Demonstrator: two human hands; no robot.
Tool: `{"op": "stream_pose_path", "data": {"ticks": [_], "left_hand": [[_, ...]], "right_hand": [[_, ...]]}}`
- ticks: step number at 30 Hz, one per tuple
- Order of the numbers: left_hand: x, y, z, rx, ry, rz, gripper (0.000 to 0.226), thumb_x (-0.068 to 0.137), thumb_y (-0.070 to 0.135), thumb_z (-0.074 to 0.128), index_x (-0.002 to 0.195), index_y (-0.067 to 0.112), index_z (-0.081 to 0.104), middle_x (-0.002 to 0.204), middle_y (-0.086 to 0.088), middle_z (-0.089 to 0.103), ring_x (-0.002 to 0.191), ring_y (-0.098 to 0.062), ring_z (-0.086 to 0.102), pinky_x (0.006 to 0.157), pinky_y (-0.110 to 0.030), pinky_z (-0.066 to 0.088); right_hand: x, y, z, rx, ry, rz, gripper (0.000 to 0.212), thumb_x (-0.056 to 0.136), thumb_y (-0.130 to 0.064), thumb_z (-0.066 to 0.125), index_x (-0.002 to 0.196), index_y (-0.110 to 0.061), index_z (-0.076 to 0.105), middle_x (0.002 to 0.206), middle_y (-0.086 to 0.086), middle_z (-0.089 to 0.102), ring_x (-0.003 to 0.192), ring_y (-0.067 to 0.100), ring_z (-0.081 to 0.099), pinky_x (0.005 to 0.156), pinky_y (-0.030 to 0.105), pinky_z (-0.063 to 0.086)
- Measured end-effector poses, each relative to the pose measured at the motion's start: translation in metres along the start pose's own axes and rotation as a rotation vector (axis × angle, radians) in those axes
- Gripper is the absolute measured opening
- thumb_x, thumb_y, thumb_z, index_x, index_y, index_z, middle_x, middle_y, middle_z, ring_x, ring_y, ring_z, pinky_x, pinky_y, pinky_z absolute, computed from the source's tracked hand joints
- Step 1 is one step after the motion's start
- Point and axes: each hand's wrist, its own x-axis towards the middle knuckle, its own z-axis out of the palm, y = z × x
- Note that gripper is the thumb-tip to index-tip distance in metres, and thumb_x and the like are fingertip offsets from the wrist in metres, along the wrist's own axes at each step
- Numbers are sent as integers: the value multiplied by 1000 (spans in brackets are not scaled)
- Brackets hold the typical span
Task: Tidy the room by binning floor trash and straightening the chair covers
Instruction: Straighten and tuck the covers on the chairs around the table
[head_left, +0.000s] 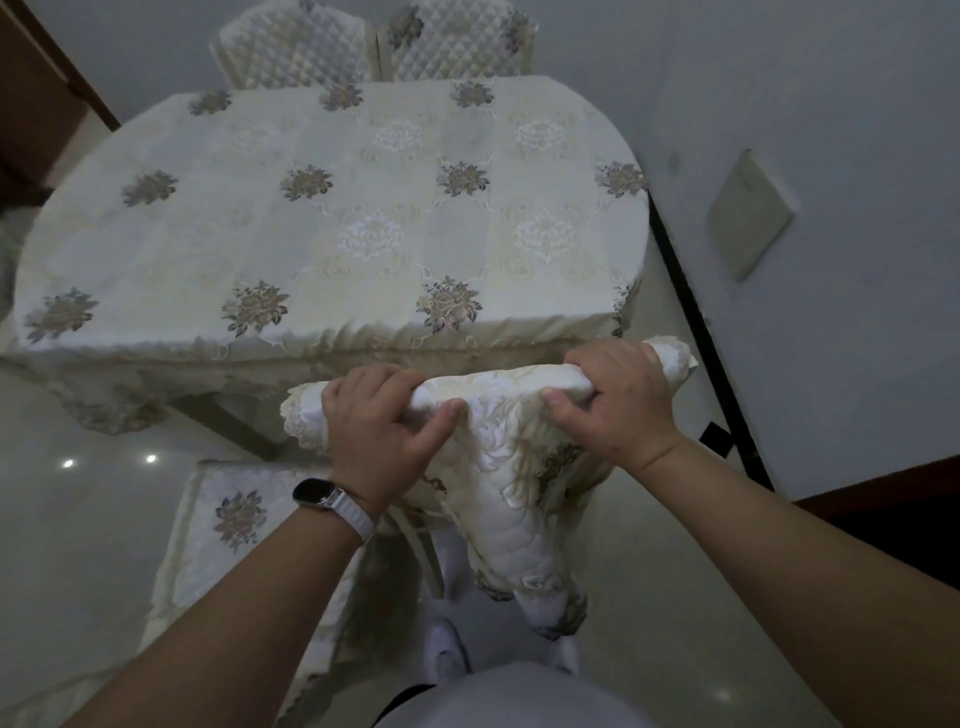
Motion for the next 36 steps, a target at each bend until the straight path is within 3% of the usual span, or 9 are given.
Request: {"op": "stream_pose_path", "data": {"ticks": [11, 20, 31, 36], "left_hand": [[0, -57, -11, -58, -56, 77, 54, 85, 65, 54, 84, 13, 72, 84, -2, 65, 81, -26, 60, 80, -41, 38], [16, -50, 2, -75, -71, -25, 47, 82, 60, 56, 90, 16, 70, 86, -1, 62, 88, -16, 48, 84, -30, 23], [16, -73, 9, -69, -107, 49, 64, 89, 73, 39, 93, 17, 70, 88, 0, 63, 89, -19, 51, 85, -33, 24], [20, -74, 17, -61, -125, 55, 51, 85, 63, 52, 93, 16, 70, 89, -2, 64, 90, -19, 51, 85, -32, 25]], "right_hand": [[-8, -43, 27, -36, -2, 8, 49, 82, -61, 48, 76, -15, 62, 71, 2, 56, 69, 26, 54, 68, 36, 36], [17, -26, 35, -56, -63, 59, 50, 80, -62, 43, 78, -15, 61, 73, 1, 56, 73, 26, 55, 77, 35, 28], [8, -21, 49, -100, -86, 21, 64, 90, -70, 30, 84, -15, 62, 79, 1, 59, 77, 26, 54, 75, 36, 33], [9, -15, 56, -103, -106, 40, 62, 88, -69, 34, 85, -14, 62, 81, 2, 59, 79, 27, 55, 77, 37, 32]]}}
